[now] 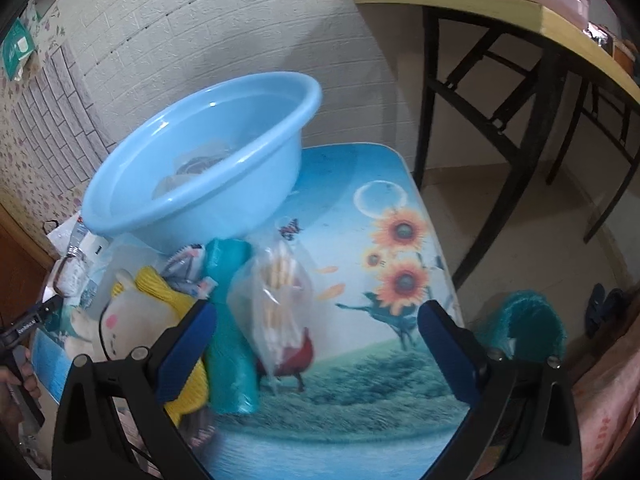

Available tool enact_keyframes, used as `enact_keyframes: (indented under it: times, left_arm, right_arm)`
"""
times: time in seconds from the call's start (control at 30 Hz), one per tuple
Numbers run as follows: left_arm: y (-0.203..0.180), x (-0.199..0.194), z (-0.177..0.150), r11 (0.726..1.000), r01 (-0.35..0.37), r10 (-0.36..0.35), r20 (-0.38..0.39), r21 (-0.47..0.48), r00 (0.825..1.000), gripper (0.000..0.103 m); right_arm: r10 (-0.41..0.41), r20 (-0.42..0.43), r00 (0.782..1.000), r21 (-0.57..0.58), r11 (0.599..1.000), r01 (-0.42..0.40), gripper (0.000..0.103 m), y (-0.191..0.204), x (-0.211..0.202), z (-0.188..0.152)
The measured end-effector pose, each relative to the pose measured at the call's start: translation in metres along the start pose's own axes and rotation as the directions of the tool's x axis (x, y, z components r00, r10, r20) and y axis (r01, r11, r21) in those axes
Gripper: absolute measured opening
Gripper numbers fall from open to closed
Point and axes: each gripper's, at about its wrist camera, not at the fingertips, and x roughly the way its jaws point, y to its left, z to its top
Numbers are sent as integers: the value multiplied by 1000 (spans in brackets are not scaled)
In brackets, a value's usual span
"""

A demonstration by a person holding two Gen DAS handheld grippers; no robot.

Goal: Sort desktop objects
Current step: 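Grasp the white plastic hook with the left tool while the right tool grasps the cotton-swab bag, then lift and carry the hook with the left tool while the right tool carries the swab bag to the basin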

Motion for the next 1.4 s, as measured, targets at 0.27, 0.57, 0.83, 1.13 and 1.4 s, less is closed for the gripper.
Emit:
enact_keyframes:
  times: [0.27,0.57,0.83,1.13,1.4]
  left_arm:
    - [-1,-2,1,999,30,-29,-22,15,999,22]
    - [-6,-19,-8,999,36,-36,-11,13,999,22]
    - [-10,-33,-19,999,41,-41,-16,7,999,22]
    - [-9,-31,-30,999,36,-36,-54,-6,998,22]
    - [-10,-24,-25,1000,21,-21,-36,1,999,23]
  right_arm:
    - [53,-27,998,5,999,-53,79,7,21,1]
    - [89,-30,996,-31,995,-90,28,8,17,0]
    - [37,-3,999,-52,998,-37,27,-5,-9,-1]
    - [23,-80,997,-72,997,-29,30,-9,-2,-21]
    - [12,-86,996,-109,994,-21,45,3,9,-17]
